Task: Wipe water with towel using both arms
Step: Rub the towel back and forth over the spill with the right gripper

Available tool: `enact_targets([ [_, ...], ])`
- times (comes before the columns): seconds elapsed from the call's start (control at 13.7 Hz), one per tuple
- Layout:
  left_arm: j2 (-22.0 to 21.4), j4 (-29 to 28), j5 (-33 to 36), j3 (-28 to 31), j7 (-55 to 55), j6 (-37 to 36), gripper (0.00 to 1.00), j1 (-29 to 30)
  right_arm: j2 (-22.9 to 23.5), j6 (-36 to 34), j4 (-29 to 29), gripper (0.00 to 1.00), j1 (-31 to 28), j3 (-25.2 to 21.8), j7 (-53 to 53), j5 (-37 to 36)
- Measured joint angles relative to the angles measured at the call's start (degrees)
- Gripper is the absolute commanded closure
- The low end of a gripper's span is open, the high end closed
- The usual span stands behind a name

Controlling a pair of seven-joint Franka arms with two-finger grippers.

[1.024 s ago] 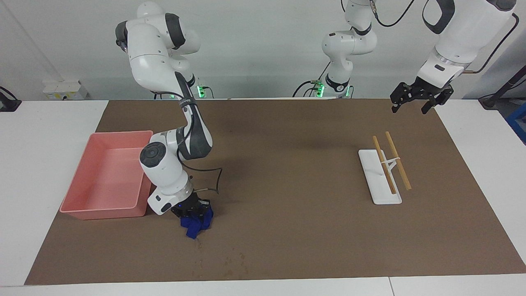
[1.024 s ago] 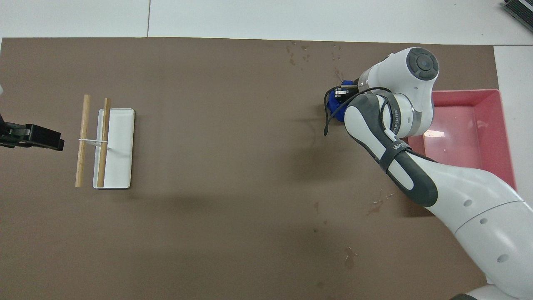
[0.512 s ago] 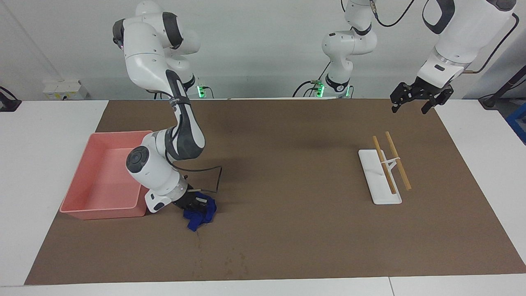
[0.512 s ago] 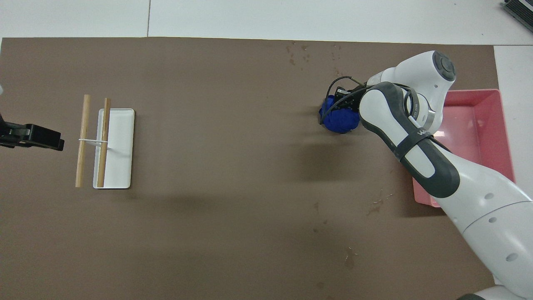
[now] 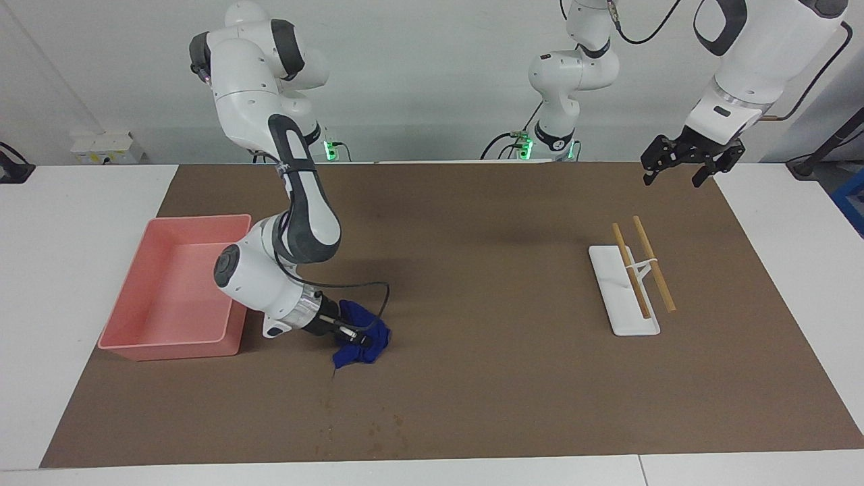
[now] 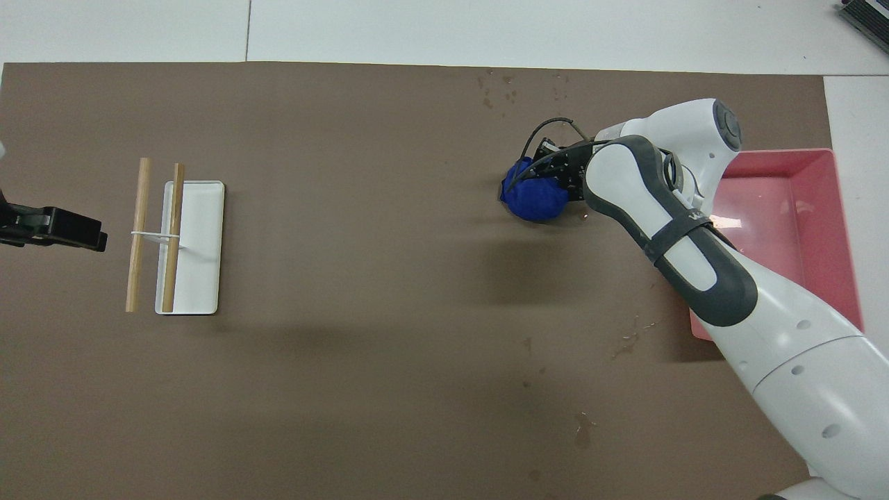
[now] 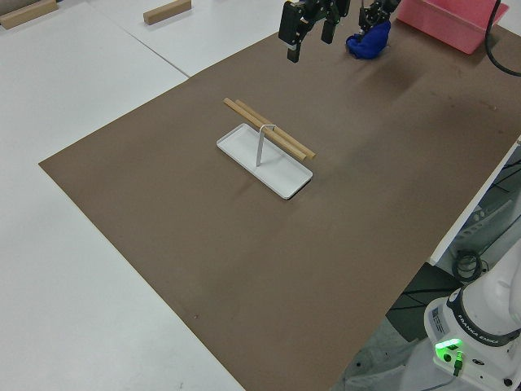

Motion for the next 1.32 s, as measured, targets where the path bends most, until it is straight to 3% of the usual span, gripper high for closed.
enact_targets([
  [0.29,0.0,0.0,0.0,0.0,0.0,-0.01,0.0,0.0,0.5,7.48,-0.17,1.0,-0.75,0.02,-8.87,-14.39],
  [0.66,0.0,0.0,0.0,0.0,0.01,-0.01,0.0,0.0,1.01,11.96,-0.15,1.0,-2.03,-0.02,-19.27,-23.37],
  [1.02,0.0,0.0,0.0,0.0,0.01,-0.03,0.0,0.0,1.29,14.99,-0.13,1.0,-4.57,0.02,-23.62,-47.59],
  [1.32,0.0,0.0,0.0,0.0,0.01,-0.03,0.0,0.0,1.32,14.36,-0.1,1.0,-4.7,0.03,-23.13,-49.79],
])
